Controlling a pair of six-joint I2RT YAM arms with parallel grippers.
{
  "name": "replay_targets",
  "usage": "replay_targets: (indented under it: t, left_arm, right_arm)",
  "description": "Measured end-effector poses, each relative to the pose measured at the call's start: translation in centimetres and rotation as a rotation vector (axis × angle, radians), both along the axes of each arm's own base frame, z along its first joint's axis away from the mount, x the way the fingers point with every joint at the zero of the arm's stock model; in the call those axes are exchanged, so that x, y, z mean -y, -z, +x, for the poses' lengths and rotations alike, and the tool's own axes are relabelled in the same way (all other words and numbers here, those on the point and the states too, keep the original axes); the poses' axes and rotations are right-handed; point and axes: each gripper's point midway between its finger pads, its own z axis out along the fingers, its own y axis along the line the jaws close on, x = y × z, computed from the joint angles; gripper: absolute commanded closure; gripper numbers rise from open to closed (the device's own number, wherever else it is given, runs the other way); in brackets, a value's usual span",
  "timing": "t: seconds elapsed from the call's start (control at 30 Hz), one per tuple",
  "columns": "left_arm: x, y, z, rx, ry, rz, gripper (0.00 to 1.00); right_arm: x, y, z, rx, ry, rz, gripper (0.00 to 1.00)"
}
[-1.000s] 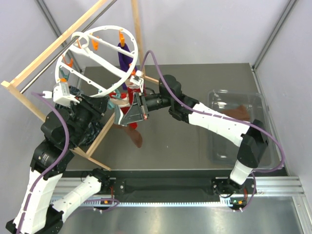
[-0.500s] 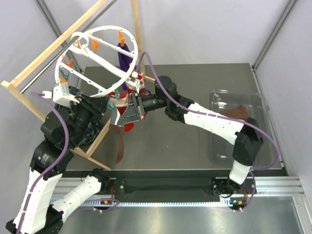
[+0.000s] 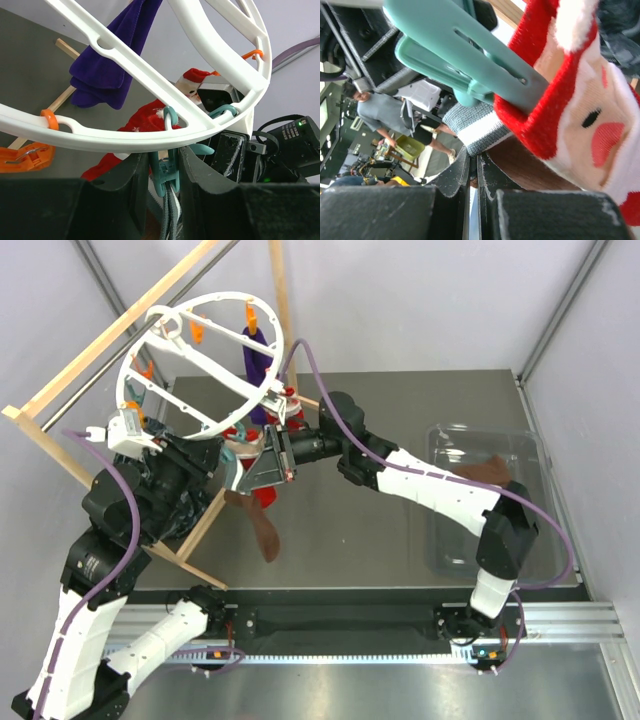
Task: Clip the socks to the hanger
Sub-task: Clamp the sock onto the hanger.
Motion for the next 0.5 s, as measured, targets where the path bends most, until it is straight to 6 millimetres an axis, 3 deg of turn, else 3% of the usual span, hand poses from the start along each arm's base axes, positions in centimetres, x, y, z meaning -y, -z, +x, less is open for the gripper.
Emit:
replay_targets:
  t: [0.5]
  left_arm:
    - [-0.14,-0.21,-0.21,0.008,-0.001,-0.005,1.00]
  right_arm:
    - [-0.70,-1.05,0.32,0.002,-0.012,0.041,1.00]
